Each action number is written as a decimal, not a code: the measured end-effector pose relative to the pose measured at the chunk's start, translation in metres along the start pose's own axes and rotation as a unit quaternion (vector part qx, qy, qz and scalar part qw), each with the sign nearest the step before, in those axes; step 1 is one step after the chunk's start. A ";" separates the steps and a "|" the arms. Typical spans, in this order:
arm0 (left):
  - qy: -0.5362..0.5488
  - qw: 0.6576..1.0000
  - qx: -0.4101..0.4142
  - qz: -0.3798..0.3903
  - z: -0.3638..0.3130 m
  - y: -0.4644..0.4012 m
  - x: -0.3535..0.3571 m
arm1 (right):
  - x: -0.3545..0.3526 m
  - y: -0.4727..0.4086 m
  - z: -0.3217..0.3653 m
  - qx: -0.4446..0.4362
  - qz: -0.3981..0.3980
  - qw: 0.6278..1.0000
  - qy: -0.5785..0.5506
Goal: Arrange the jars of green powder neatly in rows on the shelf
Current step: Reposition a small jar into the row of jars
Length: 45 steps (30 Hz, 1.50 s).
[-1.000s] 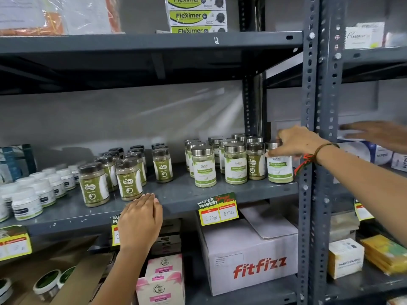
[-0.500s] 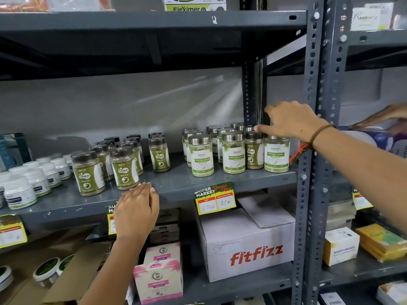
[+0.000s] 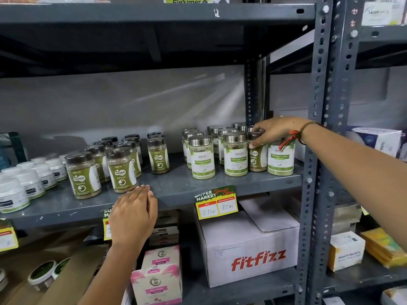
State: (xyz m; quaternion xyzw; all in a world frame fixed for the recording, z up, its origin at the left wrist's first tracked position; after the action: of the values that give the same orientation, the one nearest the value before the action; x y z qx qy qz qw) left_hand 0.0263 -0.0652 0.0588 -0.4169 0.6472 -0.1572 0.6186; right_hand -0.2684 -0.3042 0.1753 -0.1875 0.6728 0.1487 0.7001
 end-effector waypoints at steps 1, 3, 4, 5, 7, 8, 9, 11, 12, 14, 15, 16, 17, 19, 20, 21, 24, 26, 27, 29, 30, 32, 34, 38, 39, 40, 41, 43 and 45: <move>0.001 1.000 0.000 -0.001 0.000 0.000 0.000 | 0.000 -0.002 0.000 -0.005 -0.001 1.000 -0.017; 0.001 1.000 0.000 -0.004 0.000 0.000 -0.001 | -0.002 -0.004 -0.001 -0.012 -0.013 0.998 -0.056; 0.001 1.000 0.001 -0.005 -0.001 0.001 -0.001 | -0.003 -0.005 -0.002 -0.013 -0.016 0.997 -0.073; 0.001 1.000 0.000 -0.006 -0.001 0.001 -0.002 | -0.004 -0.004 -0.001 -0.015 -0.018 0.996 -0.084; 0.001 1.000 -0.001 -0.003 0.000 0.000 -0.002 | -0.008 -0.003 -0.001 -0.017 -0.028 0.995 -0.090; 0.001 1.000 -0.001 -0.002 0.000 0.000 -0.002 | -0.011 -0.003 -0.001 -0.018 -0.037 0.995 -0.094; 0.001 1.000 0.000 -0.002 0.000 0.000 -0.002 | -0.015 -0.001 0.000 -0.020 -0.047 0.994 -0.101; 0.001 1.000 0.001 -0.003 -0.001 0.000 -0.003 | -0.026 0.004 0.002 -0.022 -0.072 0.992 -0.104; 0.002 1.000 0.001 -0.003 -0.001 0.001 -0.003 | -0.034 0.008 0.003 -0.022 -0.088 0.991 -0.102; 0.002 1.000 0.000 -0.001 -0.001 0.001 -0.003 | -0.051 0.016 0.005 -0.022 -0.126 0.987 -0.092; 0.003 1.000 0.000 0.000 -0.001 0.001 -0.003 | -0.061 0.021 0.007 -0.024 -0.146 0.985 -0.087; 0.004 1.000 0.001 0.001 -0.001 0.001 -0.003 | -0.070 0.025 0.009 -0.027 -0.165 0.982 -0.086; 0.005 1.000 0.001 0.001 -0.002 0.001 -0.004 | -0.080 0.029 0.012 -0.031 -0.182 0.979 -0.087; 0.006 1.000 0.001 -0.002 -0.003 0.001 -0.005 | -0.099 0.037 0.018 -0.041 -0.215 0.972 -0.091; 0.005 1.000 0.001 -0.003 -0.003 0.001 -0.006 | -0.109 0.042 0.022 -0.047 -0.233 0.967 -0.093; 0.004 1.000 0.001 -0.004 -0.004 0.002 -0.006 | -0.119 0.047 0.026 -0.054 -0.250 0.962 -0.097; 0.006 1.000 0.000 -0.009 -0.003 0.002 -0.007 | -0.140 0.057 0.047 -0.086 -0.287 0.945 -0.129; 0.007 1.000 -0.001 -0.012 -0.002 0.002 -0.006 | -0.146 0.061 0.068 -0.113 -0.295 0.936 -0.152; 0.007 1.000 -0.001 -0.012 -0.002 0.001 -0.005 | -0.146 0.062 0.080 -0.129 -0.295 0.932 -0.167; 0.007 1.000 -0.002 -0.009 -0.001 0.001 -0.003 | -0.141 0.061 0.104 -0.159 -0.279 0.922 -0.215; 0.008 1.000 -0.002 -0.009 0.000 0.000 -0.002 | -0.137 0.060 0.117 -0.173 -0.265 0.917 -0.241; 0.012 1.000 -0.001 -0.012 0.001 0.000 -0.002 | -0.123 0.055 0.146 -0.200 -0.235 0.911 -0.274; 0.015 1.000 0.003 -0.016 0.001 -0.001 -0.001 | -0.107 0.049 0.175 -0.229 -0.199 0.908 -0.290; 0.018 1.000 0.006 -0.023 0.002 -0.001 -0.001 | -0.068 0.034 0.221 -0.261 -0.128 0.919 -0.267; 0.018 1.000 0.007 -0.024 0.003 -0.001 -0.001 | -0.058 0.029 0.230 -0.262 -0.114 0.924 -0.255; 0.018 0.999 0.009 -0.027 0.003 -0.001 -0.001 | -0.048 0.024 0.236 -0.261 -0.100 0.927 -0.250; 0.018 0.999 0.010 -0.029 0.003 -0.002 -0.001 | -0.039 0.018 0.243 -0.260 -0.087 0.930 -0.245; 0.018 0.999 0.011 -0.030 0.004 -0.002 0.001 | -0.021 0.008 0.254 -0.258 -0.064 0.934 -0.240; 0.020 0.999 0.011 -0.032 0.004 -0.003 0.001 | -0.008 0.000 0.262 -0.261 -0.045 0.933 -0.242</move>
State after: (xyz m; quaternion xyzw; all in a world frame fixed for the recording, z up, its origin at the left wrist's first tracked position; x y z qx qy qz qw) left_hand 0.0313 -0.0664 0.0590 -0.4269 0.6443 -0.1924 0.6047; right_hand -0.0368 -0.1828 0.1899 -0.3524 0.4113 0.3281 0.7739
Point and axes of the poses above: each hand's wrist, its own y-axis away from the middle knuckle, its own x-axis out of the palm, z = x × y, the point moved 10 cm from there along -y, towards the middle knuckle
